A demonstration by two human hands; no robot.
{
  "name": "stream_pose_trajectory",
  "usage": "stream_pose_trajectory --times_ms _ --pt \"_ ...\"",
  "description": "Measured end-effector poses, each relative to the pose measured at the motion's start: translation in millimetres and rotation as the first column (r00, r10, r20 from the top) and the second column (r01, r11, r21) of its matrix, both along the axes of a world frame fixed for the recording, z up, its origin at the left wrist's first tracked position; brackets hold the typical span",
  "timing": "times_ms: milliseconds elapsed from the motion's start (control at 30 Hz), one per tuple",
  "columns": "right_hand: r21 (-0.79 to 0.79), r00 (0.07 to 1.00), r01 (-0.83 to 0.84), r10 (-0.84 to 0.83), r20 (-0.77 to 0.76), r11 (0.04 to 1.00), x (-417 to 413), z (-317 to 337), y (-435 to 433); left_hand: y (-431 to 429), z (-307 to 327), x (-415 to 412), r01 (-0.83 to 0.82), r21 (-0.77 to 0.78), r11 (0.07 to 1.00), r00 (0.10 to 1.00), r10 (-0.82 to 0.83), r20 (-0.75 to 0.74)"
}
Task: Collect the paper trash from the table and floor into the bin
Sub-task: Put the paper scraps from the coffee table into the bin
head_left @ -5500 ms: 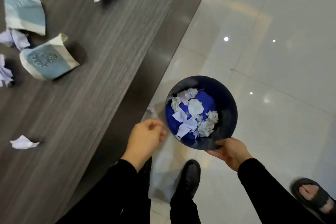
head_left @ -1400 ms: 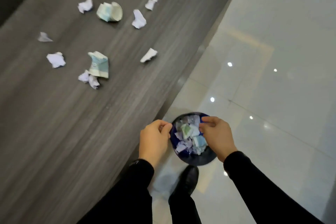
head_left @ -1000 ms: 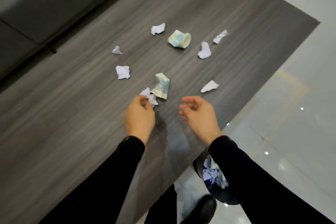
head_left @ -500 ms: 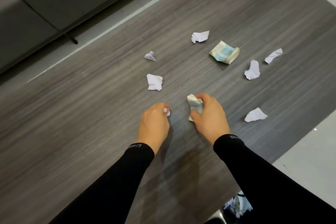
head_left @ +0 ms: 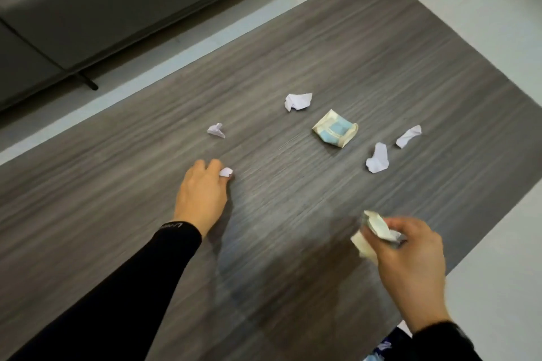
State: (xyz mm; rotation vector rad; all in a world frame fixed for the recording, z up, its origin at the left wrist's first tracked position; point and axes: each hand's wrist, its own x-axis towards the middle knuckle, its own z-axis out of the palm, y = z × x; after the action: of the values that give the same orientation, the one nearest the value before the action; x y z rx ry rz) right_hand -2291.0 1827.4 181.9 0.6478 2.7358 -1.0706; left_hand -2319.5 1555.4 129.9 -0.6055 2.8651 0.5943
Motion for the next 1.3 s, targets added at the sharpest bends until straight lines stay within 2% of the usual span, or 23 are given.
stream_pose_trajectory --times_ms 67,133,267,367,433,500,567,667,733,833,967,1133,1200,1233,1300 --pt "0.088 0.999 0.002 -0.006 0.040 0.996 4 -11 6 -2 8 -11 -0.033 0.005 0.999 0.991 0.033 -0.128" --pt "0.044 0.995 -0.002 -0.003 0.103 0.999 4 -21 4 -7 14 -30 -0.016 -0.015 1.000 0.984 0.013 -0.180" --pt "-0.062 0.987 0.038 -0.028 0.157 0.997 -2 -36 3 -17 3 -67 0.210 -0.110 0.972 0.978 -0.209 0.020" --pt "-0.042 0.993 0.025 -0.020 0.119 0.999 -2 -38 6 -12 -1 -69 0.228 -0.132 0.965 0.972 -0.219 0.079" --pt "0.069 0.997 -0.046 0.041 0.066 0.997 1 -43 6 0 2 -56 0.164 -0.054 0.985 0.985 -0.160 0.068" --pt "0.105 0.998 -0.016 0.010 0.058 0.994 2 -47 6 19 8 -36 0.071 0.116 0.991 0.997 -0.076 0.034" --pt "-0.010 0.996 0.057 -0.057 0.069 0.998 0 -48 6 40 17 -15 0.033 0.235 0.971 0.999 -0.035 0.006" --pt "-0.186 0.975 0.214 -0.196 0.108 0.959 -7 -45 7 73 32 9 0.046 0.313 0.949 0.998 -0.030 -0.055" --pt "-0.222 0.964 0.242 -0.208 0.166 0.945 -11 -41 10 92 44 20 0.059 0.353 0.934 0.996 -0.030 -0.085" --pt "-0.187 0.974 0.111 -0.069 0.216 0.976 -8 -34 15 115 51 31 0.074 0.394 0.916 0.995 -0.039 -0.096" --pt "0.012 0.991 -0.102 0.101 0.091 0.995 8 -40 20 134 53 42 0.000 0.451 0.893 0.999 0.015 -0.030" --pt "-0.052 0.977 -0.191 0.195 0.089 0.980 15 -49 20 137 51 65 -0.071 0.495 0.866 0.997 0.069 0.022" --pt "-0.075 0.981 -0.152 0.160 0.106 0.985 18 -46 20 139 52 74 -0.078 0.487 0.870 0.997 0.073 0.030" --pt "-0.115 0.990 -0.080 0.092 0.105 0.990 23 -44 23 142 53 79 -0.069 0.480 0.874 0.998 0.059 0.036" --pt "-0.297 0.982 0.176 -0.147 0.118 0.938 39 -32 30 155 57 88 -0.036 0.517 0.855 0.998 0.008 0.057"
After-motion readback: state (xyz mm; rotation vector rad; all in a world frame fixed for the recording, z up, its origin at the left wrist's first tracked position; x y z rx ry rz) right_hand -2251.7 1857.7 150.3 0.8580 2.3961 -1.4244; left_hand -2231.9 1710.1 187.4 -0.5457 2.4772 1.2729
